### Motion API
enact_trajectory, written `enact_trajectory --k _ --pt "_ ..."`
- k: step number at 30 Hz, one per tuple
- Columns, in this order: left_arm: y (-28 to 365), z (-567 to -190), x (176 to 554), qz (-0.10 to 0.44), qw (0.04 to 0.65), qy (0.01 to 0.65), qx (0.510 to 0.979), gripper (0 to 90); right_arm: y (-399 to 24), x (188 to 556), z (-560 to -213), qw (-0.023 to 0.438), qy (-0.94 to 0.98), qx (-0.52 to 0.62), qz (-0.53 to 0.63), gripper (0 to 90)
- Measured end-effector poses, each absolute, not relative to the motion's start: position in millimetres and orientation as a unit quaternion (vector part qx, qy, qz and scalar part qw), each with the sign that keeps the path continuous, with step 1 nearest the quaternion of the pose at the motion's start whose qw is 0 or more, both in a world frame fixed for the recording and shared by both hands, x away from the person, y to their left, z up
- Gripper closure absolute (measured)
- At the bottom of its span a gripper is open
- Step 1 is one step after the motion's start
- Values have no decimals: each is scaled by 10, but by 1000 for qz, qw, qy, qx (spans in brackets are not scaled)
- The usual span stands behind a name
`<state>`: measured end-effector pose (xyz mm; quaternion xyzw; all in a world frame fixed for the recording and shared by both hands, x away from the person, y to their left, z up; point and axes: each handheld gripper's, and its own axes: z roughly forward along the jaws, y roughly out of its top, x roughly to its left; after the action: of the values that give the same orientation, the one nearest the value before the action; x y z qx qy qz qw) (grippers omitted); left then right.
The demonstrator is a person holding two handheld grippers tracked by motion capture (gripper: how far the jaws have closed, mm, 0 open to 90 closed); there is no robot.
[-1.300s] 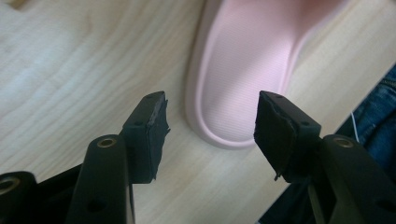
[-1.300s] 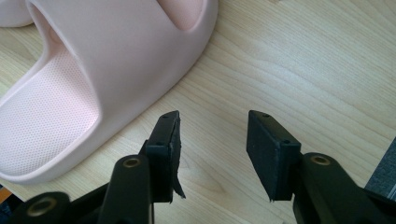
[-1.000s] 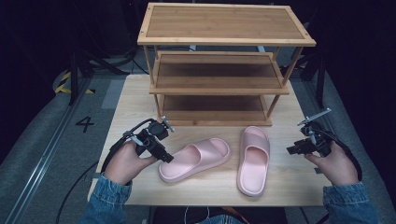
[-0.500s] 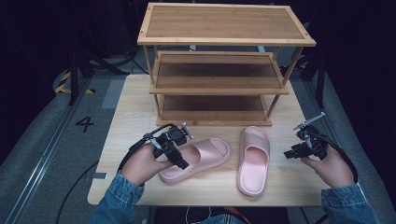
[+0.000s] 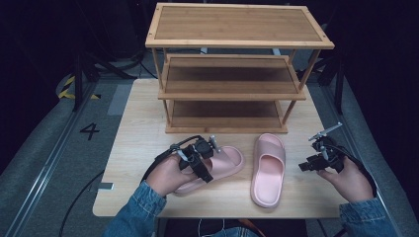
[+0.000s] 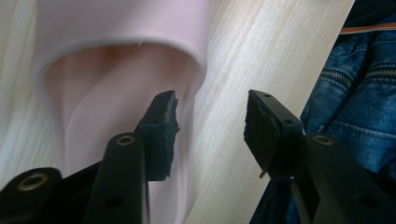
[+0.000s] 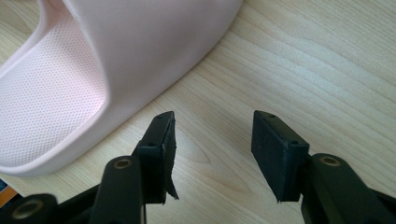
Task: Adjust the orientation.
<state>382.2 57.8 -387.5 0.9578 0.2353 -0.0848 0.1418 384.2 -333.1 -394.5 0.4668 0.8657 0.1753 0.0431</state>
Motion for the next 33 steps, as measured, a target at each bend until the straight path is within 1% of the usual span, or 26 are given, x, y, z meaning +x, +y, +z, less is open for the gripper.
enact_trajectory --k 2,5,10,11,14,15,17,20,23,28,33 --pt "554 -3904 3845 -88 147 241 955 573 -3321 3849 -3952 45 868 463 176 502" --pt "526 -3949 3863 -90 150 247 953 582 -3304 3856 -3961 45 870 460 173 504" --pt "454 -4043 3873 -79 151 244 955 610 -3269 3874 -3979 45 874 452 172 505" --pt "438 -4067 3874 -78 148 242 956 642 -3258 3873 -3981 48 874 451 172 501" --pt "412 -4109 3880 -74 140 244 957 697 -3256 3870 -3985 52 877 446 173 501" --pt "410 -4110 3883 -70 139 244 957 697 -3256 3870 -3989 55 878 444 171 502" --pt "416 -4108 3890 -65 139 247 957 748 -3257 3870 -3993 51 878 444 170 514" --pt "420 -4103 3896 -64 139 246 957 768 -3258 3879 -4006 42 878 444 173 532" --pt "403 -4073 3878 -50 135 238 961 802 -3256 3894 -4017 32 879 442 174 550" --pt "414 -4039 3873 -49 138 233 961 830 -3258 3898 -4023 25 879 442 175 558" --pt "433 -3990 3843 -46 137 228 963 836 -3255 3900 -4016 26 879 443 174 556"
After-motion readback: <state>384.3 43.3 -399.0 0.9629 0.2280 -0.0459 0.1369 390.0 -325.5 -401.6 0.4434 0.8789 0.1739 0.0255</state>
